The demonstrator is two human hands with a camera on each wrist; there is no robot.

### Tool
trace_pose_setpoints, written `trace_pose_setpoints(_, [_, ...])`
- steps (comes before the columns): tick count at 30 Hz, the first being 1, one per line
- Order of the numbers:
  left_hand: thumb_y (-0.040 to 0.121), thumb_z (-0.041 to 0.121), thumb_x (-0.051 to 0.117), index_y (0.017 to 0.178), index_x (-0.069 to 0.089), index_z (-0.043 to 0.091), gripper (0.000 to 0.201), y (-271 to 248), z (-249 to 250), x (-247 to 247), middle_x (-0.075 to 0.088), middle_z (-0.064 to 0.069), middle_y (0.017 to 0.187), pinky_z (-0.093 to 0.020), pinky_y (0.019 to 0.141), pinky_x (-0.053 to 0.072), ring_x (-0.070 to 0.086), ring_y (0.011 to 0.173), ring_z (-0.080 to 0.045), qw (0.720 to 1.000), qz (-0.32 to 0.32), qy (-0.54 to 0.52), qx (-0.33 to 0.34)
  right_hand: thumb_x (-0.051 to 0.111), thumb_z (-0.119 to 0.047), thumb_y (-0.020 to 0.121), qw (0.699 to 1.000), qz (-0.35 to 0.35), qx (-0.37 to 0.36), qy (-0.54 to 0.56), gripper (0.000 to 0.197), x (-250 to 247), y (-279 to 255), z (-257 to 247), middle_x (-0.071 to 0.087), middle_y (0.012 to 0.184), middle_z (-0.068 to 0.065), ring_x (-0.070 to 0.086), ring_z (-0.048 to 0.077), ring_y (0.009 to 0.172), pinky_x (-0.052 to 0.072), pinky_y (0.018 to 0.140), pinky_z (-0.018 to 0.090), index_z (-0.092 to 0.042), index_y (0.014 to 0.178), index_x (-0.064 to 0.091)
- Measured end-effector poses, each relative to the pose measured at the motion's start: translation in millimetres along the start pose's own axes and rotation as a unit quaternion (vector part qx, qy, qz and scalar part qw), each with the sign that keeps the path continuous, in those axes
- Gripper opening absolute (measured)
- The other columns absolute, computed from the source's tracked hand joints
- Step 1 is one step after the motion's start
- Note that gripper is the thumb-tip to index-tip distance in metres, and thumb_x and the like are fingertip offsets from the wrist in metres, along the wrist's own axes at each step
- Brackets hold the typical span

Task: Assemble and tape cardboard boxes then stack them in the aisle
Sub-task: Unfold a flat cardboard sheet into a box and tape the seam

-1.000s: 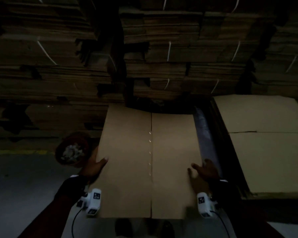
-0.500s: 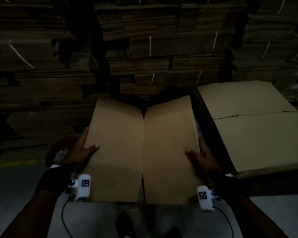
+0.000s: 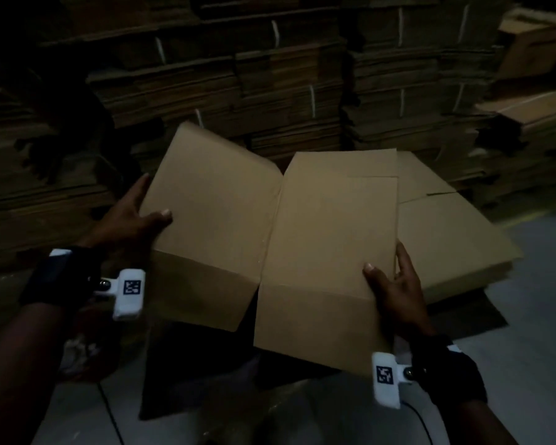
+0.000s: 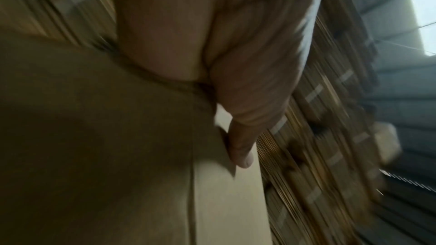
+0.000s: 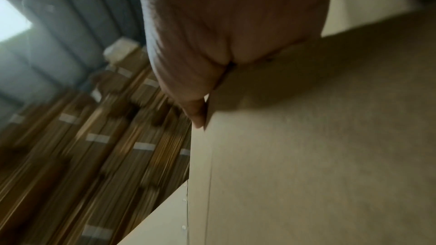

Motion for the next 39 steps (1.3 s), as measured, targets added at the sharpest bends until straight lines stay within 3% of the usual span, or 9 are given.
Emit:
trace_pose_setpoints(5, [0.092, 0.015, 0.069, 0.153, 0.028, 0.031, 0.075, 50.7, 71.2, 87.7, 0.054, 0.008, 0.127, -0.02, 0.076, 0.051, 0.06, 0.1, -0.003, 0.997, -0.066, 0.017, 0.044, 0.069, -0.016, 0.096, 0.996, 0.083, 0.007, 0.042, 0.065, -82.9, -11.2, 3.7, 0.063, 0.138, -0.004, 0.064, 0.016, 0.121, 0.05, 0.106, 0.05, -0.032, 0.152, 0.04])
trace_pose_setpoints(8, [0.09, 0.019, 0.071, 0.152, 0.037, 0.023, 0.071, 89.6, 104.9, 138.5, 0.057, -0.002, 0.137, -0.039, 0.088, 0.056, 0.063, 0.113, -0.02, 0.992, -0.112, 0.008, 0.053, 0.069, -0.018, 0.097, 0.99, 0.138, 0.011, 0.035, 0.062, -125.2, -17.7, 8.6, 0.064, 0.137, -0.003, 0.064, 0.019, 0.121, 0.051, 0.105, 0.049, -0.031, 0.151, 0.042])
trace_pose_setpoints(11, [0.096, 0.007, 0.063, 0.15, 0.04, 0.013, 0.059, 128.8, 139.4, 191.3, 0.055, -0.002, 0.13, -0.019, 0.072, 0.051, 0.06, 0.107, -0.017, 0.985, -0.149, 0.041, 0.073, 0.067, -0.015, 0.098, 0.982, 0.188, 0.007, 0.032, 0.058, -153.4, -20.1, 15.7, 0.065, 0.133, -0.007, 0.066, 0.013, 0.116, 0.054, 0.097, 0.037, -0.031, 0.149, 0.045])
trace_pose_setpoints(15, [0.096, 0.002, 0.062, 0.135, 0.047, 0.027, 0.049, 187.7, 174.8, 263.3, 0.069, 0.017, 0.107, -0.009, 0.063, 0.052, 0.066, 0.088, 0.005, 0.966, -0.228, 0.047, 0.109, 0.064, -0.008, 0.098, 0.963, 0.265, 0.015, 0.051, 0.059, -174.9, -13.3, 29.6, 0.063, 0.136, -0.01, 0.064, 0.004, 0.115, 0.055, 0.092, 0.02, -0.027, 0.15, 0.044])
trace_pose_setpoints(18, [0.094, 0.001, 0.064, 0.125, 0.051, 0.034, 0.047, 238.5, 185.4, 312.0, 0.07, 0.033, 0.089, -0.008, 0.065, 0.052, 0.066, 0.083, 0.013, 0.955, -0.263, 0.043, 0.128, 0.063, -0.006, 0.098, 0.945, 0.322, 0.036, 0.044, 0.062, -181.9, -2.6, 45.5, 0.056, 0.146, -0.008, 0.058, 0.007, 0.128, 0.047, 0.109, 0.032, -0.024, 0.153, 0.041])
trace_pose_setpoints(25, [0.086, 0.008, 0.077, 0.133, 0.06, 0.009, 0.05, 334.5, 165.0, 404.3, 0.068, -0.005, 0.117, -0.032, 0.093, 0.053, 0.064, 0.104, -0.013, 0.933, -0.297, 0.098, 0.177, 0.064, -0.01, 0.099, 0.899, 0.43, 0.085, 0.022, 0.068, -154.5, 14.8, 89.5, 0.047, 0.154, -0.006, 0.048, 0.018, 0.138, 0.037, 0.118, 0.039, -0.029, 0.156, 0.035])
trace_pose_setpoints(31, [0.082, 0.026, 0.084, 0.122, 0.066, -0.003, 0.052, 387.1, 104.4, 455.5, 0.067, -0.016, 0.112, -0.026, 0.08, 0.04, 0.059, 0.1, -0.021, 0.946, -0.261, 0.162, 0.103, 0.062, -0.045, 0.098, 0.855, 0.481, 0.181, -0.068, 0.059, -129.3, 16.9, 132.9, 0.049, 0.151, -0.01, 0.048, 0.02, 0.137, 0.036, 0.118, 0.047, -0.035, 0.152, 0.04])
trace_pose_setpoints(35, [0.067, 0.062, 0.076, 0.118, 0.071, 0.008, 0.074, 429.7, 63.7, 476.1, 0.072, -0.009, 0.107, -0.044, 0.092, 0.054, 0.066, 0.099, -0.024, 0.959, -0.247, 0.119, 0.074, 0.06, -0.046, 0.099, 0.84, 0.468, 0.267, -0.058, 0.048, -134.8, 31.4, 152.3, 0.064, 0.13, -0.001, 0.059, 0.025, 0.118, 0.044, 0.109, 0.044, -0.025, 0.142, 0.055])
trace_pose_setpoints(39, [0.067, 0.063, 0.076, 0.118, 0.071, 0.015, 0.07, 464.0, 38.3, 495.9, 0.072, -0.007, 0.109, -0.046, 0.096, 0.054, 0.067, 0.105, -0.026, 0.961, -0.249, 0.097, 0.066, 0.061, -0.059, 0.093, 0.839, 0.467, 0.264, -0.092, 0.063, -142.3, 56.7, 166.3, 0.061, 0.135, -0.001, 0.055, 0.026, 0.128, 0.038, 0.115, 0.046, -0.023, 0.143, 0.053])
Point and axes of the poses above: each hand's wrist, its own y-axis towards the middle knuckle, its own x-axis out of the palm, z = x × y, the point moved 8 cm from there along y, towards the middle knuckle
